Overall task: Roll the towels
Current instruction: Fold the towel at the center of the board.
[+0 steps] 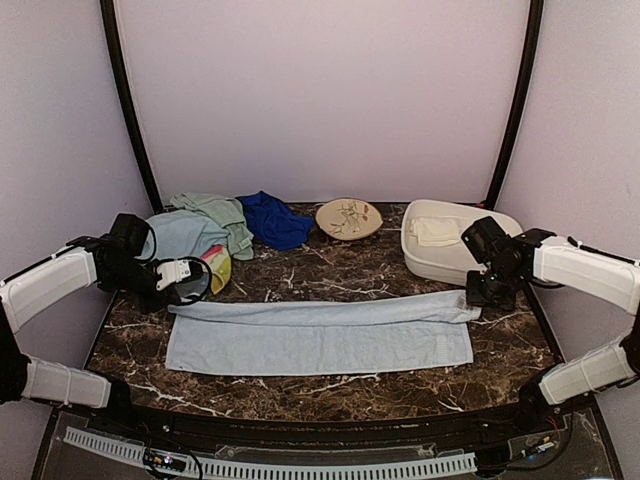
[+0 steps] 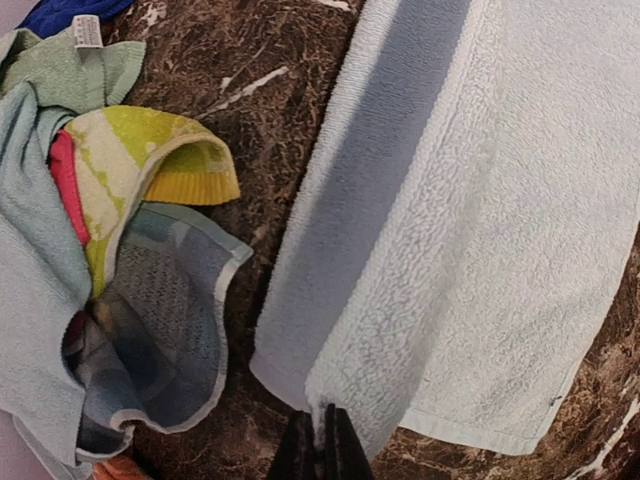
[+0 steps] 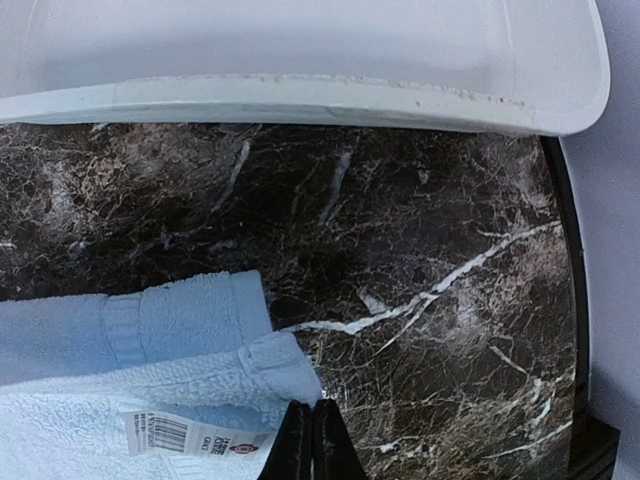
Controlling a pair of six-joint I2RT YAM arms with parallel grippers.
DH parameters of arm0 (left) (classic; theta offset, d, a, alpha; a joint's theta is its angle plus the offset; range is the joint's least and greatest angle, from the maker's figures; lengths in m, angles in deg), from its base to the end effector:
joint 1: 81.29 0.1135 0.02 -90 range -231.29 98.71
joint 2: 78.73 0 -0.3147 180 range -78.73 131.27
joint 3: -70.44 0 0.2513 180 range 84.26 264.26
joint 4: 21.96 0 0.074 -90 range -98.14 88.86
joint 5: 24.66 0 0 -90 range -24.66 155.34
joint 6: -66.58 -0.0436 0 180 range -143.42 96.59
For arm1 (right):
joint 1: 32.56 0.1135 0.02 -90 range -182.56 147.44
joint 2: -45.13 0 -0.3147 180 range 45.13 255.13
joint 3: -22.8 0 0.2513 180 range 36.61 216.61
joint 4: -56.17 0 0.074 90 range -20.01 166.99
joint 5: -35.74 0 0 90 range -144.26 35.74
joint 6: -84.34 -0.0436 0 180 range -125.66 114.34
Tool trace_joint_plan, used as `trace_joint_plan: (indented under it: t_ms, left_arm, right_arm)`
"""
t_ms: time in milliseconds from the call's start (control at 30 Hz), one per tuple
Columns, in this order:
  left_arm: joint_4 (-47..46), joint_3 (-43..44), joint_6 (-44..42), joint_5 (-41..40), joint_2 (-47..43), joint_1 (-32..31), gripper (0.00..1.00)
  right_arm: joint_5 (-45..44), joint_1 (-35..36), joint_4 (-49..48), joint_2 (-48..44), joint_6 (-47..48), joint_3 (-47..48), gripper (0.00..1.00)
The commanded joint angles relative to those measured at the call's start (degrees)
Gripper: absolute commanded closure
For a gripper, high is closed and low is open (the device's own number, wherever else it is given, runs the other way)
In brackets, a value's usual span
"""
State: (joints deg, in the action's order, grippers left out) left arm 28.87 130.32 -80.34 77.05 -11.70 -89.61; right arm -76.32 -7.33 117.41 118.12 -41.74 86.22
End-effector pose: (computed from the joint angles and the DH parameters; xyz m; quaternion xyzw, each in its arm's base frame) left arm 0.2049 -0.0389 0.2730 0.5392 0.7902 0.0235 0.2904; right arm 0.2000 0.0761 0.2646 0.1232 0.9604 -0.0789 0.2369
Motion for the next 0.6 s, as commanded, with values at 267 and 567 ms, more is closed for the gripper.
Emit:
trace_joint_plan:
  t_ms: [267, 567]
  left_arm:
    - [6.3, -8.8, -4.1, -4.6, 0.0, -5.7, 1.0]
    - [3.6, -9.0, -5.6, -9.7, -2.1, -5.8, 1.0]
  right_arm:
    - [0.9, 2.6, -1.6, -2.5, -7.9, -5.3, 1.0]
    - [-0.5, 3.4, 0.5, -5.6, -10.3, -5.6, 1.0]
